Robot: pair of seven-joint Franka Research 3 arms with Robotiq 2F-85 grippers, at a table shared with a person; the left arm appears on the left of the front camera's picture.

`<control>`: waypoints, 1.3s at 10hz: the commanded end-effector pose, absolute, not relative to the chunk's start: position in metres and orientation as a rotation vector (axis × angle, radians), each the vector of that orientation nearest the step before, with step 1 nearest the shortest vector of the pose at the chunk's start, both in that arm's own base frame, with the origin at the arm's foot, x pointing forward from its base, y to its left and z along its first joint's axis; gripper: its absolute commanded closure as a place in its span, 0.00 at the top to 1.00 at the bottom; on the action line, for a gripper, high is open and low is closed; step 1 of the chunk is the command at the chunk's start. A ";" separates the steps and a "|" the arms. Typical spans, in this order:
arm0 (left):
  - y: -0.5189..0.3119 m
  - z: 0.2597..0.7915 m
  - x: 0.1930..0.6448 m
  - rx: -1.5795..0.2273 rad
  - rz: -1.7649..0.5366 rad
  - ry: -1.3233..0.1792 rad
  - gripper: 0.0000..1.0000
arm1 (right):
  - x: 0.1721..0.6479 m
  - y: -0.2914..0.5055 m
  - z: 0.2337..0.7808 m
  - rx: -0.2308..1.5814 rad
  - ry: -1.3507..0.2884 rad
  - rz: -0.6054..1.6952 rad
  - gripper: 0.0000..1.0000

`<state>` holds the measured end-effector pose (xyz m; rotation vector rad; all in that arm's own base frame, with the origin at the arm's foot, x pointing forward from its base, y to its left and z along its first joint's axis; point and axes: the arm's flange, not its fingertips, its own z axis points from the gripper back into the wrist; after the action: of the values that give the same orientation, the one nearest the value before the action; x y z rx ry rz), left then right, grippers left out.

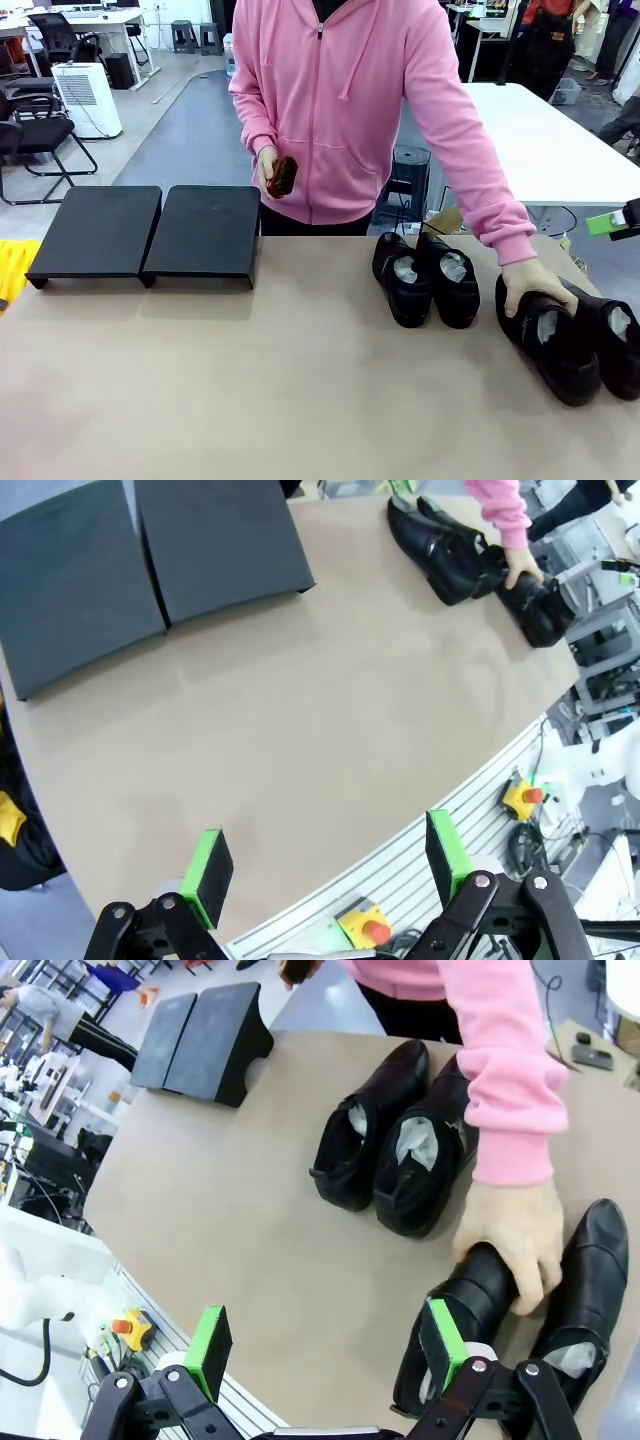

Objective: Organize the shoes by placing them on the stand.
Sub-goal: Pick up one Shoe and place it in the middle of the table.

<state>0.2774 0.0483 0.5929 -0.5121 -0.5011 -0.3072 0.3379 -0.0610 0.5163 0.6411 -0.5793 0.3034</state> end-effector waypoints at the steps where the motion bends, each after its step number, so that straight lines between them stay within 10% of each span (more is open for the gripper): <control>1: 0.050 0.594 0.275 -0.511 -0.325 -0.506 1.00 | 0.337 -0.061 0.519 0.662 -0.597 0.317 1.00; 13: 0.050 0.594 0.275 -0.511 -0.325 -0.506 1.00 | 0.338 -0.058 0.516 0.649 -0.575 0.313 1.00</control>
<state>0.2763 0.0492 0.5933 -0.5004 -0.5025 -0.3070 0.3371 -0.0598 0.5168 0.6374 -0.5758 0.3053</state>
